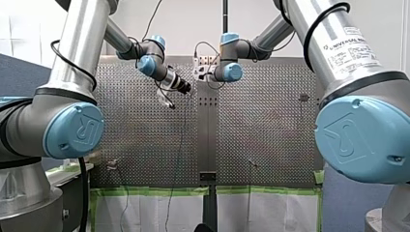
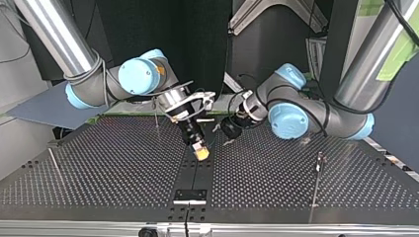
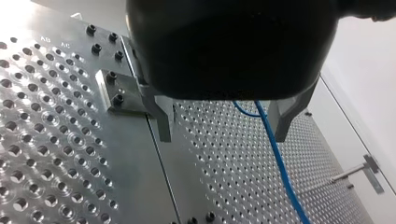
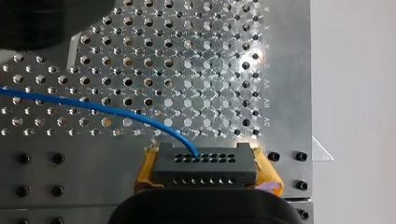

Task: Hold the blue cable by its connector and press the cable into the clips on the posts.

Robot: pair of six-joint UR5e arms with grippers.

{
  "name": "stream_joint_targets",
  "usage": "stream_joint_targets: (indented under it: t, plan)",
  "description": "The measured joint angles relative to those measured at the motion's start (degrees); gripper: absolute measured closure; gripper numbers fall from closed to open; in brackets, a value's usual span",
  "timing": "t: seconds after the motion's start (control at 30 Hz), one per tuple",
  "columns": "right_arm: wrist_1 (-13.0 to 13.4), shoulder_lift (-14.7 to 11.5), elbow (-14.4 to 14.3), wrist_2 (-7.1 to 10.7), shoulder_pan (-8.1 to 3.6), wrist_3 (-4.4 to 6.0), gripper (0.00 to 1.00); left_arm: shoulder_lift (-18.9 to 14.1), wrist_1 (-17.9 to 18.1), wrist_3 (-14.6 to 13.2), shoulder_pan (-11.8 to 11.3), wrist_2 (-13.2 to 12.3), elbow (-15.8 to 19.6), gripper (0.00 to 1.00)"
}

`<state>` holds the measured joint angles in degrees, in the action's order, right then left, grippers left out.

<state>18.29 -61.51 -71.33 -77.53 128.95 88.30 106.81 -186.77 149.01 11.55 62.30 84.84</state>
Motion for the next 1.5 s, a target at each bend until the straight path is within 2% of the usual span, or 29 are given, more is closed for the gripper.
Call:
stream_joint_targets:
  t: [0.3, 0.8, 0.83, 0.87, 0.9, 0.93, 0.97, 1.0, 1.03, 1.2, 1.4, 1.47, 1.5]
  plan:
    - [0.0, 0.0, 0.0, 0.04, -0.05, 0.2, 1.0, 0.0, 4.5, 4.2, 0.8, -1.5, 0.4, 0.0]
    - [0.0, -0.1, 0.0, 0.26, 0.21, 0.22, 1.0, 0.0, 11.9, 6.4, 1.0, -1.9, 3.9, 0.0]
    - [0.0, -0.1, 0.0, 0.26, 0.22, 0.22, 1.0, 0.0, 12.4, 6.3, 1.0, -1.9, 3.9, 0.21]
    - [0.0, -0.1, 0.0, 0.27, 0.23, 0.22, 1.0, 0.0, 12.9, 6.1, 1.0, -1.9, 4.0, 0.35]
    - [0.0, -0.1, 0.0, 0.26, 0.25, 0.22, 1.0, 0.1, 13.4, 5.7, 1.1, -1.8, 4.0, 0.35]
    - [0.0, -0.1, 0.0, 0.26, 0.27, 0.22, 1.0, 0.0, 13.8, 5.4, 1.1, -1.8, 4.0, 0.51]
    - [0.0, -0.1, 0.0, 0.26, 0.27, 0.22, 1.0, 0.0, 14.1, 5.0, 1.1, -1.8, 4.0, 0.57]
    - [0.0, -0.1, 0.0, 0.26, 0.28, 0.22, 1.0, 0.0, 14.4, 4.5, 1.1, -1.8, 4.1, 0.57]
    - [0.0, -0.1, 0.0, 0.26, 0.28, 0.22, 1.0, 0.0, 14.6, 4.2, 1.1, -1.7, 4.1, 0.66]
    - [0.0, -0.2, 0.0, 0.26, 0.34, 0.23, 1.0, 0.0, 14.8, 2.0, 1.5, -1.7, 4.1, 0.66]
    - [0.0, -0.2, 0.0, 0.27, 0.38, 0.22, 1.0, 0.0, 13.9, -0.8, 2.2, -1.2, 4.1, 0.78]
    - [0.0, -0.2, 0.0, 0.27, 0.38, 0.22, 1.0, 0.1, 13.8, -1.7, 2.5, -0.7, 4.1, 0.88]
    - [0.0, -0.2, 0.0, 0.27, 0.38, 0.22, 1.0, 0.1, 13.7, -2.3, 2.6, -0.3, 4.1, 0.88]
